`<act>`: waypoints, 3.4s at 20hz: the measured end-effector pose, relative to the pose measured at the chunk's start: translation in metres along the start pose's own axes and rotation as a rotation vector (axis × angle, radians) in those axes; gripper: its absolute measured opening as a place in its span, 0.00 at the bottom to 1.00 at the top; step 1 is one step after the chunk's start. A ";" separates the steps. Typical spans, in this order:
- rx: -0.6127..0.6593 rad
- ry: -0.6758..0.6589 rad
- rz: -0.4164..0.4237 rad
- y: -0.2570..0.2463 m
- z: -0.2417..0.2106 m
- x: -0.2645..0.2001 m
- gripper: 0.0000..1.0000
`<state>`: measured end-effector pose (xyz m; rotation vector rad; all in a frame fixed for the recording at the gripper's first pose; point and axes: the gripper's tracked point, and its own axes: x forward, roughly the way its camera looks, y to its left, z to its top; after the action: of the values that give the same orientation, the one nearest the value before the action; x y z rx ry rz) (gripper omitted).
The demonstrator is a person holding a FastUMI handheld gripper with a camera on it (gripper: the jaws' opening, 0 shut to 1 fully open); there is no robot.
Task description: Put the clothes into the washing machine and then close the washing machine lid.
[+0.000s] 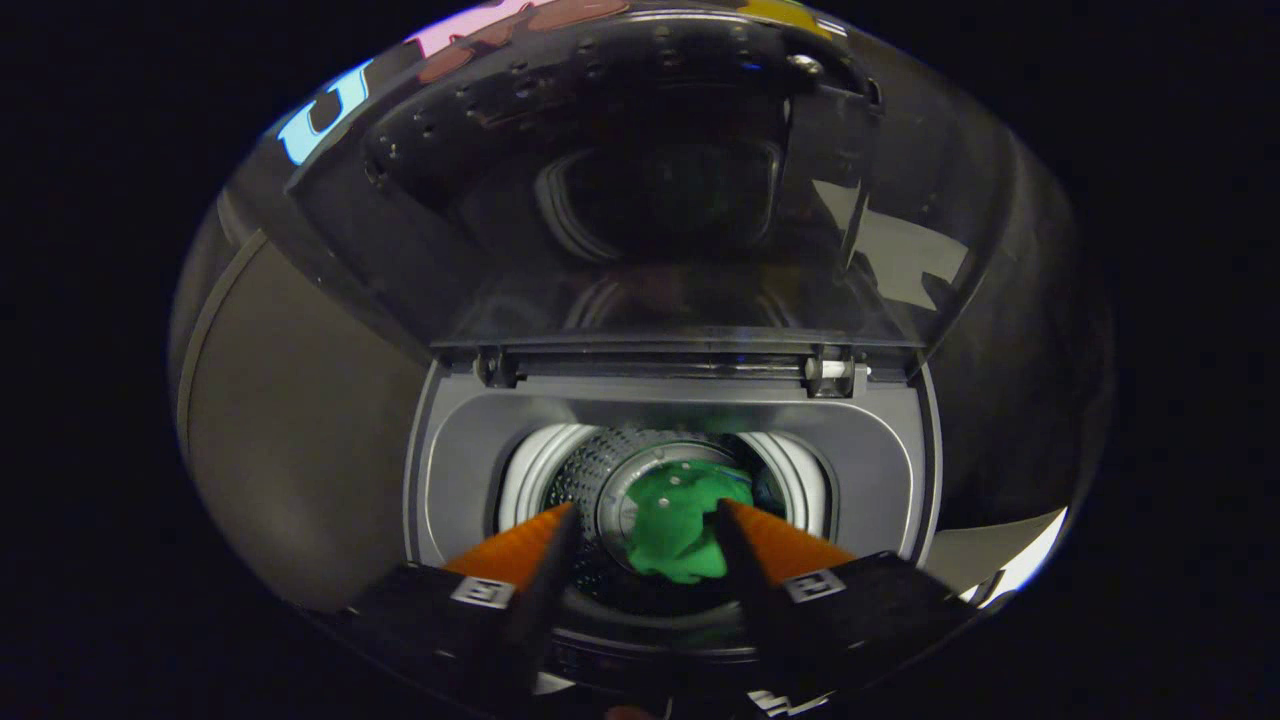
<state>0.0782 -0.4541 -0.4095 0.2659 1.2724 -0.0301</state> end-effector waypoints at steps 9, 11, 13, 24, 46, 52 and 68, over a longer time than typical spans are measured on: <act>-0.230 -0.266 0.090 0.062 0.066 -0.081 0.99; -0.303 -0.449 0.107 0.088 0.112 -0.114 0.99; -0.362 -0.671 0.098 0.106 0.173 -0.148 0.99; -0.134 -0.579 -0.001 0.062 0.228 -0.091 1.00; -0.141 -0.647 -0.089 0.059 0.180 -0.118 1.00; -0.130 -0.586 -0.105 0.059 0.142 -0.129 1.00; -0.208 -0.654 -0.037 0.132 0.094 -0.165 0.99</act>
<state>0.1394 -0.3671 -0.2047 0.0414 0.6226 -0.0141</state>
